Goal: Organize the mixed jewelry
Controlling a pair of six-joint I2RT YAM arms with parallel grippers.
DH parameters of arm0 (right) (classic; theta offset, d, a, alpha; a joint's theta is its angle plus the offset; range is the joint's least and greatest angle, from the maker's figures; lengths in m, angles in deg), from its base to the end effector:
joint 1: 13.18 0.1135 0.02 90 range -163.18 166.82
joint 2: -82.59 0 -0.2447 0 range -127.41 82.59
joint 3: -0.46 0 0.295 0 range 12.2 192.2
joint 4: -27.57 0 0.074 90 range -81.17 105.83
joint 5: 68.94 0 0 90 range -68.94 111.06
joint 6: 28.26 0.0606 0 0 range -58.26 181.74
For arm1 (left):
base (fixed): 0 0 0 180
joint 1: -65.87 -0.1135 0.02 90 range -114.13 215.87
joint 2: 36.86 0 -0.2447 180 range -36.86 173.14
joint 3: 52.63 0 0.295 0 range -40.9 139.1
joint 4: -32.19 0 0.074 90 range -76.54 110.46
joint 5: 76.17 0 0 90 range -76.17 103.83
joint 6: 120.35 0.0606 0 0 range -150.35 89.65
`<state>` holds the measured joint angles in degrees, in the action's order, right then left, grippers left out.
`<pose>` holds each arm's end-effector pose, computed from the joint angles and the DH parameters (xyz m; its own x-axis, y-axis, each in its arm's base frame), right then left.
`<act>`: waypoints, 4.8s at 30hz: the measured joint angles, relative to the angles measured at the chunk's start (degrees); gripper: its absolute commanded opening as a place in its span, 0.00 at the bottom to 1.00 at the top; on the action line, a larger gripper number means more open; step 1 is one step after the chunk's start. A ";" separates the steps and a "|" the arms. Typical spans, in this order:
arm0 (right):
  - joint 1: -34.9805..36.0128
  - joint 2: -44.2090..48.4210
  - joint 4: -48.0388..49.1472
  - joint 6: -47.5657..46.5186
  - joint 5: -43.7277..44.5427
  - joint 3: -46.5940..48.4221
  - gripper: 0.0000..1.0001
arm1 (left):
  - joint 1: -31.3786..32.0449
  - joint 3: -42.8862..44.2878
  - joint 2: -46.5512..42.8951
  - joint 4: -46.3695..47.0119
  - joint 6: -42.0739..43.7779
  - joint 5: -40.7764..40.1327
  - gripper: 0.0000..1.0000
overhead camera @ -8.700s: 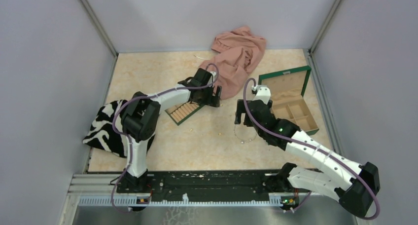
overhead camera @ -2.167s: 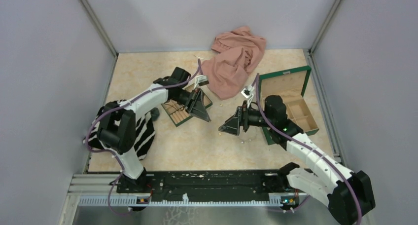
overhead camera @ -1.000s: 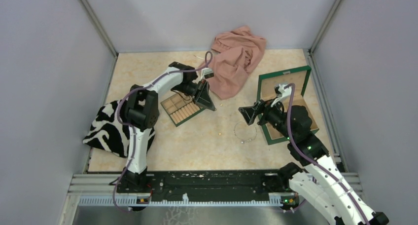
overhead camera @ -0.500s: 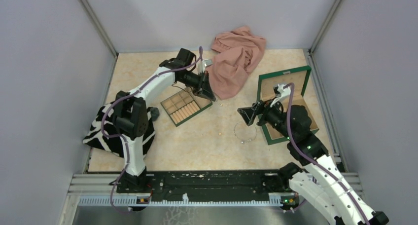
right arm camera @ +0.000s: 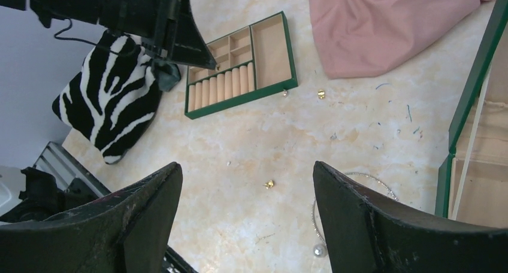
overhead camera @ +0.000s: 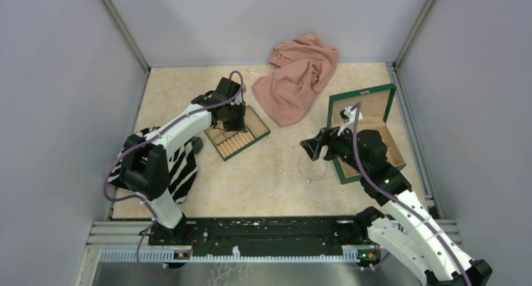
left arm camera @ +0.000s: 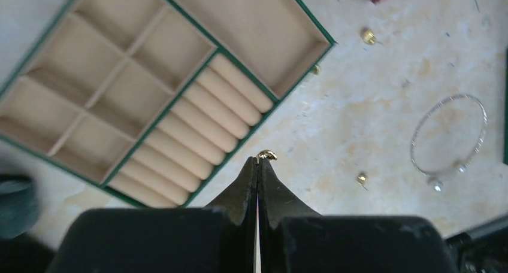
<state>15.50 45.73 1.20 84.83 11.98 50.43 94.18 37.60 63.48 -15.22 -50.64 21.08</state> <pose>0.2075 0.1244 0.2965 -0.4238 0.2096 -0.8812 -0.4810 0.7723 0.4150 0.3717 -0.2089 0.1893 -0.8804 0.0835 -0.4668 0.2397 0.9277 -0.2861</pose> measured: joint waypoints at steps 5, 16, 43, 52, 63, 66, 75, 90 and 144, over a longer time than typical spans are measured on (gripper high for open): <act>0.00 0.11 -0.24 -0.11 0.00 -0.04 0.79 | -1.27 0.02 -3.89 -0.52 -0.79 -12.17 0.00; 0.00 -3.61 0.46 0.55 0.46 -1.18 0.78 | -5.81 2.21 0.92 -1.42 -6.78 -23.43 0.00; 0.00 -7.67 0.09 0.50 0.24 -1.01 0.78 | -11.10 -2.89 6.43 -3.10 -15.98 -26.97 0.00; 0.00 -7.67 0.17 0.76 -1.33 -1.03 0.79 | -11.21 -2.91 6.51 -1.60 -15.21 -26.71 0.00; 0.00 -8.63 2.05 1.16 -4.24 -1.51 0.83 | -11.23 -2.34 7.56 -1.29 -13.35 -26.97 0.18; 0.00 -8.66 2.38 1.16 -5.51 -2.01 0.83 | -11.23 -2.47 7.50 -0.66 -12.85 -26.99 0.28; 0.00 -8.39 1.57 1.11 -5.95 -2.25 0.83 | -11.21 -2.51 6.91 -0.55 -12.41 -26.91 0.36; 0.00 -2.12 -6.51 2.49 13.73 -2.12 0.89 | 16.24 -5.27 -7.54 9.90 -4.50 -26.05 0.43; 0.00 -5.22 -10.03 7.56 16.46 0.39 0.89 | 26.69 -6.93 8.11 9.90 5.86 -8.79 0.00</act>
<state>15.50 40.51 -8.83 92.39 28.43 50.83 120.87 30.67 71.59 -5.32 -44.78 12.29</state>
